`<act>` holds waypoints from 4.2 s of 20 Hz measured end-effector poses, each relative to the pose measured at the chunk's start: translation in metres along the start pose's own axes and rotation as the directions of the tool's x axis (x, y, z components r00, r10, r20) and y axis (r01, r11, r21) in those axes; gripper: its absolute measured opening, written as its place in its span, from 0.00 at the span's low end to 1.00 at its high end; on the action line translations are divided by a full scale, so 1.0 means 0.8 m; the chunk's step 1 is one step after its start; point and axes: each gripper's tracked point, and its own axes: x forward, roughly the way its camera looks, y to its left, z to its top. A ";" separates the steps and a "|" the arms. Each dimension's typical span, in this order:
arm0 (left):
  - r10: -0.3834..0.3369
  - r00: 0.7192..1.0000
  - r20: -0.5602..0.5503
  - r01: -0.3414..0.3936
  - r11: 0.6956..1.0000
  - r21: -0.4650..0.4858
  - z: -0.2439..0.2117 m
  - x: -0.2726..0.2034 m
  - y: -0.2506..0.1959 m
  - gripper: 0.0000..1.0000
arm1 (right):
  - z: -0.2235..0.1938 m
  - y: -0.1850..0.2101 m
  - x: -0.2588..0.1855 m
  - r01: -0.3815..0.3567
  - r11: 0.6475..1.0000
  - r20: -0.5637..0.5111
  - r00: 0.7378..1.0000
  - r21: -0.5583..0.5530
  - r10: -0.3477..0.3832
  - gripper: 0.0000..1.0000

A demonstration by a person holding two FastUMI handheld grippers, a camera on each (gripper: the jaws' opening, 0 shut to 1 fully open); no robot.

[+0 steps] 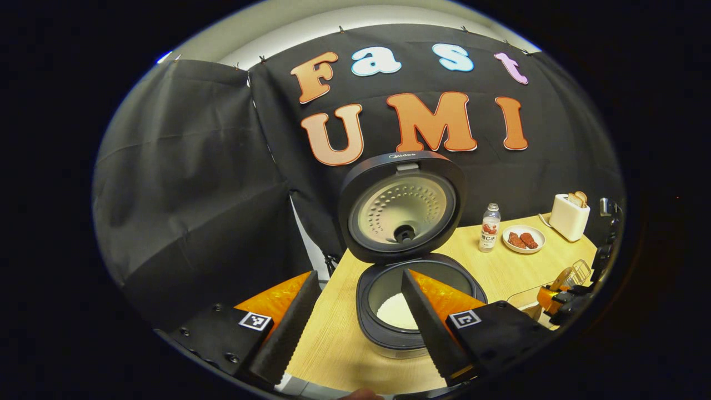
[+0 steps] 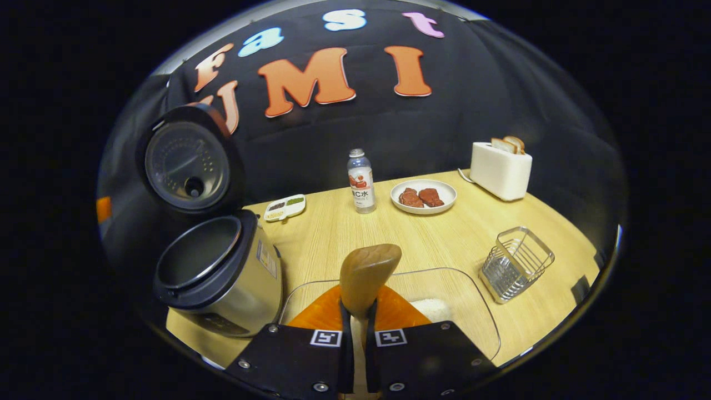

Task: Close the left gripper, press the button to open the rice cooker; take a wooden spoon from the chopstick holder with the right hand, scoop a spoonful of rice and pour it into the rice cooker, then put the wooden spoon back into the chopstick holder.

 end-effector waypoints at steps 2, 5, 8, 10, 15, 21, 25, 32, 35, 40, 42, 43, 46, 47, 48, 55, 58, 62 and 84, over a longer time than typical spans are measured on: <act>-0.009 1.000 -0.005 0.010 1.000 0.018 -0.002 0.004 0.001 1.00 | -0.004 0.000 0.000 -0.017 0.992 -0.034 0.999 0.126 0.022 0.08; -0.026 1.000 -0.015 0.026 1.000 0.018 -0.004 0.009 0.002 1.00 | -0.006 -0.008 0.005 -0.014 0.964 -0.079 0.996 0.264 0.036 0.08; -0.023 1.000 -0.006 0.023 1.000 0.019 0.000 0.009 0.001 1.00 | -0.010 -0.005 0.009 -0.049 0.911 -0.120 0.987 0.408 0.107 0.08; -0.016 1.000 -0.007 0.016 1.000 0.010 0.001 0.010 0.000 1.00 | -0.015 -0.011 0.017 -0.074 0.867 -0.152 0.974 0.492 0.169 0.08; -0.011 1.000 -0.016 0.011 1.000 -0.005 0.003 0.007 -0.018 1.00 | -0.020 -0.014 0.018 -0.134 0.770 -0.176 0.936 0.624 0.305 0.08; -0.002 1.000 0.027 0.003 1.000 -0.013 0.025 0.006 -0.039 1.00 | 0.017 -0.061 0.008 -0.197 0.654 -0.111 0.911 0.730 0.398 0.07; 0.015 0.999 0.051 -0.013 0.999 -0.052 0.033 0.006 -0.045 1.00 | 0.059 -0.088 -0.006 -0.229 0.550 -0.051 0.893 0.803 0.447 0.08; 0.116 0.991 0.070 -0.107 0.987 -0.116 0.032 0.003 -0.012 0.95 | 0.147 -0.060 -0.008 -0.291 0.344 0.071 0.844 0.893 0.532 0.08; 0.180 0.982 0.061 -0.169 0.974 -0.151 0.022 -0.008 0.016 1.00 | 0.171 -0.018 0.000 -0.316 0.301 0.086 0.805 0.899 0.587 0.07; 0.276 0.960 0.044 -0.265 0.949 -0.173 0.000 -0.034 0.069 0.95 | 0.182 0.066 0.023 -0.332 0.418 0.014 0.797 0.846 0.604 0.07; 0.309 0.950 0.041 -0.297 0.937 -0.185 -0.003 -0.045 0.089 0.94 | 0.189 0.107 0.028 -0.350 0.425 -0.002 0.771 0.835 0.637 0.07; 0.321 0.946 0.041 -0.308 0.932 -0.191 -0.005 -0.052 0.096 0.95 | 0.192 0.131 0.031 -0.355 0.421 -0.008 0.756 0.835 0.654 0.08; 0.365 0.930 0.035 -0.352 0.916 -0.191 -0.013 -0.066 0.120 1.00 | 0.187 0.185 0.037 -0.398 0.499 -0.049 0.743 0.770 0.668 0.07; 0.375 0.926 0.032 -0.363 0.912 -0.191 -0.015 -0.070 0.123 1.00 | 0.185 0.199 0.038 -0.421 0.545 -0.065 0.746 0.725 0.662 0.07; 0.382 0.924 0.029 -0.370 0.909 -0.193 -0.018 -0.074 0.126 1.00 | 0.182 0.214 0.038 -0.445 0.597 -0.081 0.754 0.667 0.652 0.08; 0.412 0.911 0.007 -0.402 0.894 -0.197 -0.037 -0.087 0.152 0.95 | 0.188 0.289 0.033 -0.557 0.763 -0.083 0.788 0.327 0.611 0.08; 0.415 0.910 0.003 -0.407 0.893 -0.192 -0.043 -0.093 0.160 1.00 | 0.183 0.304 0.025 -0.571 0.806 -0.068 0.808 0.159 0.585 0.07; 0.417 0.909 -0.004 -0.410 0.892 -0.189 -0.046 -0.091 0.166 1.00 | 0.189 0.322 0.016 -0.577 0.816 -0.034 0.817 -0.035 0.576 0.08; 0.425 0.905 -0.024 -0.424 0.892 -0.160 -0.064 -0.089 0.169 0.95 | 0.220 0.351 -0.071 -0.423 0.591 0.133 0.726 -0.686 0.675 0.08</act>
